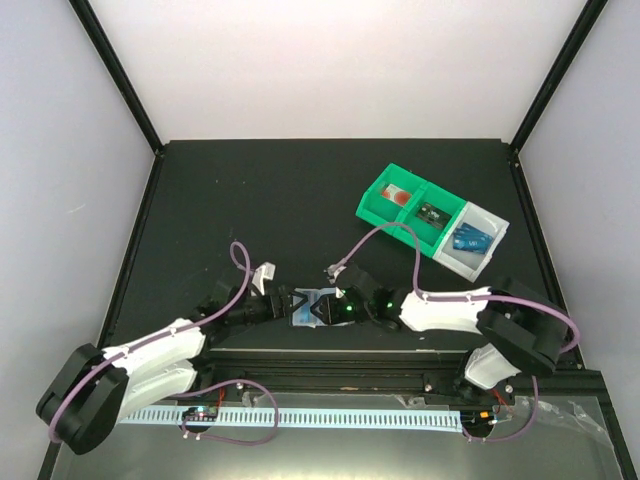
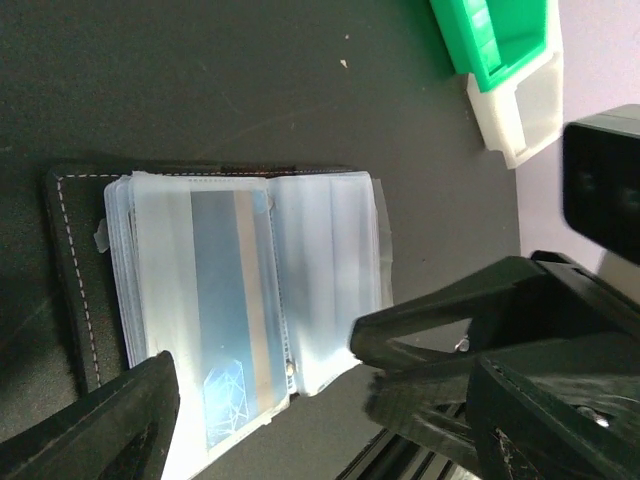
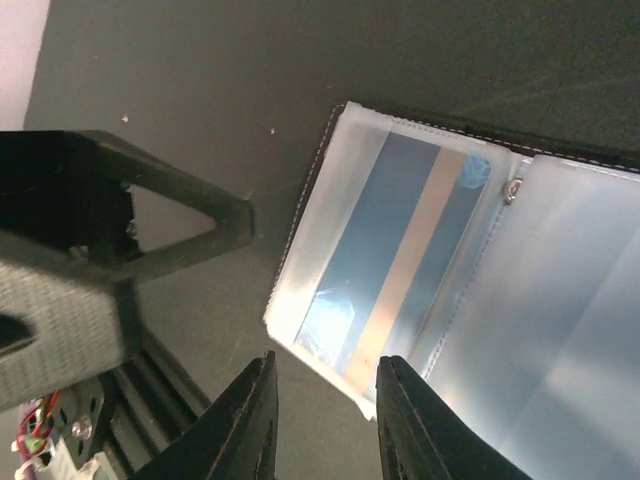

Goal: Take the credit cards out of the card holder

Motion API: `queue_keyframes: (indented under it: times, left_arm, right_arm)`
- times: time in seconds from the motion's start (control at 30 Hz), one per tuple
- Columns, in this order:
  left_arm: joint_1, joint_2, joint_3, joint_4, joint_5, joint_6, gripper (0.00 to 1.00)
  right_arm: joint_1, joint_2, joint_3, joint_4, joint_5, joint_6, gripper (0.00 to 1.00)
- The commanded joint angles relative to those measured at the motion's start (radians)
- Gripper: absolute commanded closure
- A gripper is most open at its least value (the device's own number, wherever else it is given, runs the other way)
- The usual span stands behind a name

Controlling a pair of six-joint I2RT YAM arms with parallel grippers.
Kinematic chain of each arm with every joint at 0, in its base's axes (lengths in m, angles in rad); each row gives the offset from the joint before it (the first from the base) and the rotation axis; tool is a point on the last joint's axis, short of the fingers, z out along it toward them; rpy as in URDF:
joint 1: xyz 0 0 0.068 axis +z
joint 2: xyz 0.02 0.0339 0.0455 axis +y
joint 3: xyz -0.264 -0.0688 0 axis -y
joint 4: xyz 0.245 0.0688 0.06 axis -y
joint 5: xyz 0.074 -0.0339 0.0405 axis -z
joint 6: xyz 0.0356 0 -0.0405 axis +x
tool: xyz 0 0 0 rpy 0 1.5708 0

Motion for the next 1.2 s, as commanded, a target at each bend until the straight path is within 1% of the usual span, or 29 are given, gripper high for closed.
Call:
queue_keyframes:
  times: [0.0, 0.17, 0.33, 0.47, 0.57, 0.83, 1.17]
  left_arm:
    - [0.011, -0.054, -0.029, 0.001, -0.021, -0.034, 0.19]
    - [0.012, -0.105, -0.039, -0.024, -0.038, -0.030, 0.18]
    - [0.011, -0.109, -0.039, -0.025, -0.036, -0.025, 0.16]
    - [0.012, -0.099, -0.043, 0.009, -0.009, -0.044, 0.14]
    - [0.012, -0.088, -0.057, 0.078, 0.014, -0.072, 0.13]
    - [0.012, -0.004, -0.047, 0.144, 0.059, -0.069, 0.07]
    - [0.012, 0.105, -0.017, 0.183, 0.073, -0.024, 0.09]
  right_arm:
    - [0.008, 0.081, 0.046, 0.043, -0.020, 0.005, 0.70]
    - [0.008, 0.147, 0.064, 0.033, 0.019, 0.001, 0.70]
    - [0.008, 0.192, 0.044, 0.024, 0.048, 0.009, 0.72]
    - [0.008, 0.186, 0.017, 0.004, 0.109, 0.009, 0.73]
    - [0.008, 0.187, 0.011, -0.013, 0.140, 0.009, 0.76]
    - [0.007, 0.200, -0.007, 0.008, 0.148, 0.009, 0.77]
    - [0.008, 0.205, -0.015, 0.023, 0.138, 0.012, 0.77]
